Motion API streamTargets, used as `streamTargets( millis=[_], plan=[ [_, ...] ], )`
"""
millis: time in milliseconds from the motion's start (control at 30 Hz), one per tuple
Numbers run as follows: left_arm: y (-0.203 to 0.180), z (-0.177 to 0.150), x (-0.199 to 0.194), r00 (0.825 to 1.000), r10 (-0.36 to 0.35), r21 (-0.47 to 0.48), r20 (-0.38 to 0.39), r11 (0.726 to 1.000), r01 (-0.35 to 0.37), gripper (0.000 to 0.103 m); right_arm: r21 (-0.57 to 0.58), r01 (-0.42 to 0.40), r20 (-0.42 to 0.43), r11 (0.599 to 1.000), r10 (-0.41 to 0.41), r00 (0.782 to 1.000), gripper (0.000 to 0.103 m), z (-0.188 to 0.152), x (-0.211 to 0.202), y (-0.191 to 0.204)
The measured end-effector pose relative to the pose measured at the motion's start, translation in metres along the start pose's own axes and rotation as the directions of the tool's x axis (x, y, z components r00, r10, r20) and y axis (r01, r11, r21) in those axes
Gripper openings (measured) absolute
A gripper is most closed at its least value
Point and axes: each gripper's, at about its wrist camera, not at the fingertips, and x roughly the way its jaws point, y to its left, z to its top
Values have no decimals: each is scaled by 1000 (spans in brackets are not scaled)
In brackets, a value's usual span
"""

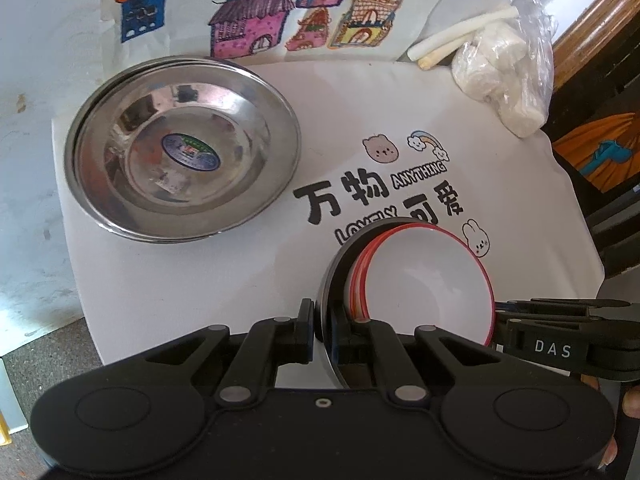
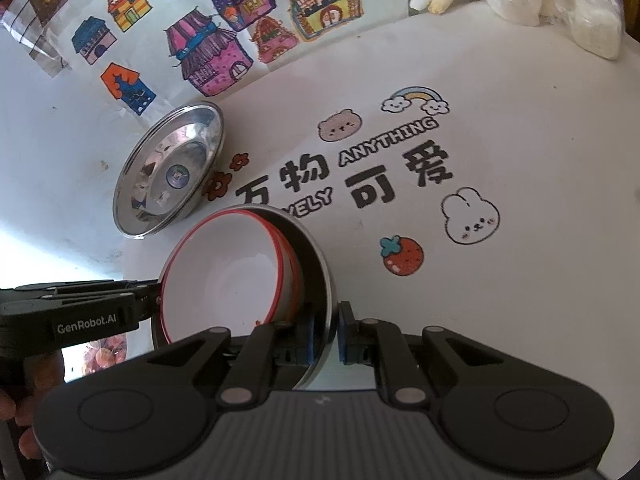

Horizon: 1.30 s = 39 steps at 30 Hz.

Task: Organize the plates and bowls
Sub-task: 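Lift the bowl stack with both tools and carry it toward the plate stack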

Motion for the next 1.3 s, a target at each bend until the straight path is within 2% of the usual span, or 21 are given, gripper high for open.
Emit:
streamTargets(
  millis=[567, 1300],
  plan=[
    [19, 3, -18, 999, 9, -28, 47, 1000, -7, 6, -52, -3, 6, 999, 4, 1000, 12, 15, 2, 25],
    [26, 12, -38, 995, 30, -49, 93, 998, -26, 6, -97, -28, 19, 995, 30, 999, 12, 26, 4, 35]
  ],
)
